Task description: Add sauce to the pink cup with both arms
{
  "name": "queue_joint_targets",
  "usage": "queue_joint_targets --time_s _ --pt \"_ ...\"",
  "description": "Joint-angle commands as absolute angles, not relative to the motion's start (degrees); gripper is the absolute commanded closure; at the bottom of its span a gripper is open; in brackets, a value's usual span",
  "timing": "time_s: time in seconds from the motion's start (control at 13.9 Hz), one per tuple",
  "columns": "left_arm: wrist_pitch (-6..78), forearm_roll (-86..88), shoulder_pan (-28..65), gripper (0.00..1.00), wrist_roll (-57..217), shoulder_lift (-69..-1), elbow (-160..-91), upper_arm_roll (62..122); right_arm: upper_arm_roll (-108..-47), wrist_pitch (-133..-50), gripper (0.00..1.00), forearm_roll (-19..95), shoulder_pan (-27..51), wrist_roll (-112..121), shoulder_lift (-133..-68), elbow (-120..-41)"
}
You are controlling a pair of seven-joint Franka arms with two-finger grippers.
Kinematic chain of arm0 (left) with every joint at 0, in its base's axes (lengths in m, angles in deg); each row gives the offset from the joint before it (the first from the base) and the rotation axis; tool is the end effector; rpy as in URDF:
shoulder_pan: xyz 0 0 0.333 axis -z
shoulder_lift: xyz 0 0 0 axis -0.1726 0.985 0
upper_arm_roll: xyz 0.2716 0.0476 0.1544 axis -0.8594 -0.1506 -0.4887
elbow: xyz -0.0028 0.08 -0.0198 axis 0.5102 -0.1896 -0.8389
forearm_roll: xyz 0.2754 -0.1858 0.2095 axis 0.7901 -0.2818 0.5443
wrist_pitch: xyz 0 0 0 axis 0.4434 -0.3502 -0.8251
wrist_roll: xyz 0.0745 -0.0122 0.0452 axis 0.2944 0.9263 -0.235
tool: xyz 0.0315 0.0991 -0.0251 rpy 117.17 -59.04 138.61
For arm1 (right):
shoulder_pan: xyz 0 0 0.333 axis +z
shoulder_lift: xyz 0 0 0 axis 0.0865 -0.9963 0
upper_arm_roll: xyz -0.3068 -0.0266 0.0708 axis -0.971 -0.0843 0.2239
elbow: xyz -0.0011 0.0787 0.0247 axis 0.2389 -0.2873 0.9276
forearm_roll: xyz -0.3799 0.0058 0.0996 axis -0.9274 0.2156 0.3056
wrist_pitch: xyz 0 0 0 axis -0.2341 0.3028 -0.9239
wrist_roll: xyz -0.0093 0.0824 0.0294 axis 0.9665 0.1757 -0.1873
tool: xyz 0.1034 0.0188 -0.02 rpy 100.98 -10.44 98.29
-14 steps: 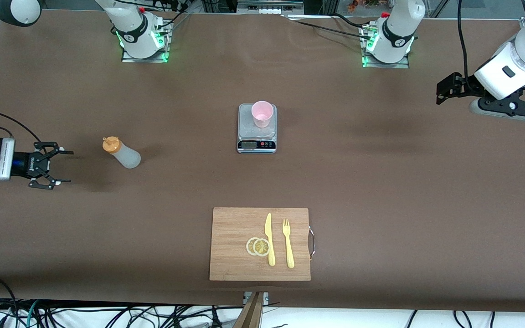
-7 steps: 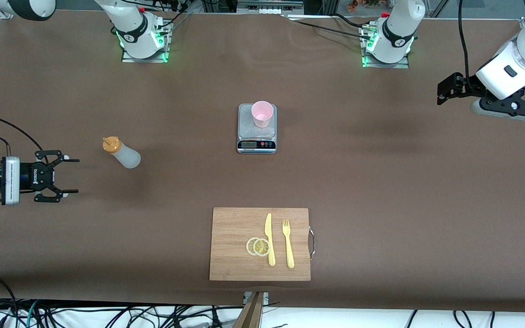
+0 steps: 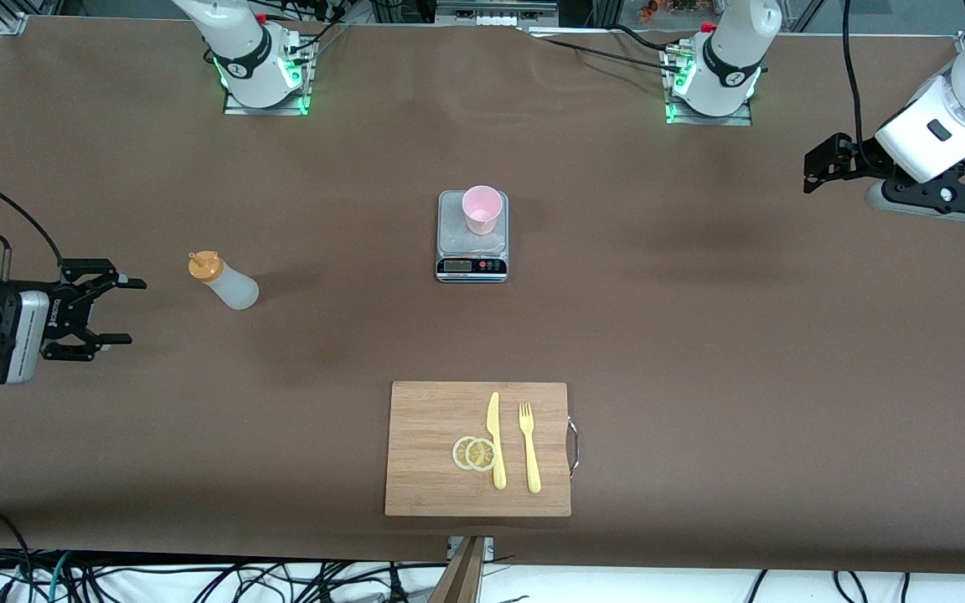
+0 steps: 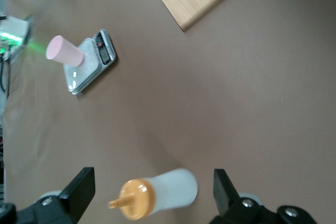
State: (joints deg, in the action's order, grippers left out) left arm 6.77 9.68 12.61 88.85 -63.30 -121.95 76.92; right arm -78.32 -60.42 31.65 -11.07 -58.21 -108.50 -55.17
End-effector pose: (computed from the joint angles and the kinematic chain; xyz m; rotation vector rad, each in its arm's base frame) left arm 0.5306 -0.0527 0.5928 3.1281 -0.2243 -0.1677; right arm 0.6757 -0.0707 0.4250 -2.2813 -1.1395 -0.0510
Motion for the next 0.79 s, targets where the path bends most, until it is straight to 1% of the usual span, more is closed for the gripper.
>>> queue_joint_targets --time_s 0.0,0.36,0.58,0.72 --pt "5.5 9.9 12.8 0.0 90.0 -62.4 -120.0 76.8 -76.5 -60.9 0.0 23.9 -9.2 -44.2 -102.7 -57.0" --pt "5.4 9.8 12.8 0.0 90.0 -62.4 -120.1 76.8 -73.2 -60.3 0.0 11.4 -6.9 -25.2 -95.4 -60.8" --pt "5.4 9.8 12.8 0.0 90.0 -62.4 -120.1 76.8 -72.8 -60.0 0.0 9.4 -5.8 -14.7 -89.8 -66.0" --pt "5.4 9.8 12.8 0.0 90.0 -62.4 -120.1 76.8 -72.7 -59.3 0.0 9.0 -4.2 -5.2 -87.6 -68.3"
